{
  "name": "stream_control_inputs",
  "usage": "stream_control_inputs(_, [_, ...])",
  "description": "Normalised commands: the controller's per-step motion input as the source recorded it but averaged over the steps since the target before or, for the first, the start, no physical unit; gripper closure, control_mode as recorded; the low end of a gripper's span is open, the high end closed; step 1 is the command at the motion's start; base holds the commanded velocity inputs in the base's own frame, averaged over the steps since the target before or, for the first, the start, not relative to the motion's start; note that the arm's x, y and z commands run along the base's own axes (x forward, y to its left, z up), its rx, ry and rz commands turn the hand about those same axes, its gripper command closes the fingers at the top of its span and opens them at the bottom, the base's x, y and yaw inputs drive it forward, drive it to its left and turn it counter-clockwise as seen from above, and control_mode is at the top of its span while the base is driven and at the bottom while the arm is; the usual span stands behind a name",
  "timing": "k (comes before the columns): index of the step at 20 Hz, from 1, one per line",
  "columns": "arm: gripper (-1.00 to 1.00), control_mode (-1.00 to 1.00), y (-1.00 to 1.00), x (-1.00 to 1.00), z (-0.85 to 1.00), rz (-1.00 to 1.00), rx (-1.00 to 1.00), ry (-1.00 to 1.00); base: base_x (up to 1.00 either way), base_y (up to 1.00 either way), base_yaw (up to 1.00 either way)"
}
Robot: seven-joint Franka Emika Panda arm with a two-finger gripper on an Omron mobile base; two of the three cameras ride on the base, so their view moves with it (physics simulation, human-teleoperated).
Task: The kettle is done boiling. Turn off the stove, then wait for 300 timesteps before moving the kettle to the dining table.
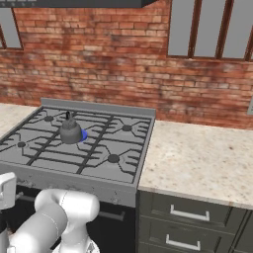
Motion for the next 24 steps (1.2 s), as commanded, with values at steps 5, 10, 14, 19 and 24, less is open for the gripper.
stream_control_inputs(5, [-1.0,-1.0,0.12,0.11,-0.17,0.0,-0.01,0.0,0.0,0.0,0.0])
stream_control_inputs(10, [-1.0,-1.0,0.1,0.18,-0.1,0.0,0.0,0.0,0.0,0.0,0.0])
stream_control_inputs(14, [-1.0,-1.0,0.02,0.15,-0.08,0.0,0.0,0.0,0.0,0.0,0.0])
stream_control_inputs(19, [-1.0,-1.0,0.0,0.1,-0.11,0.02,0.0,0.0,0.0,0.0,0.0])
stream_control_inputs(24, [-1.0,-1.0,0.0,0.05,-0.19,0.03,0.0,0.0,0.0,0.0,0.0])
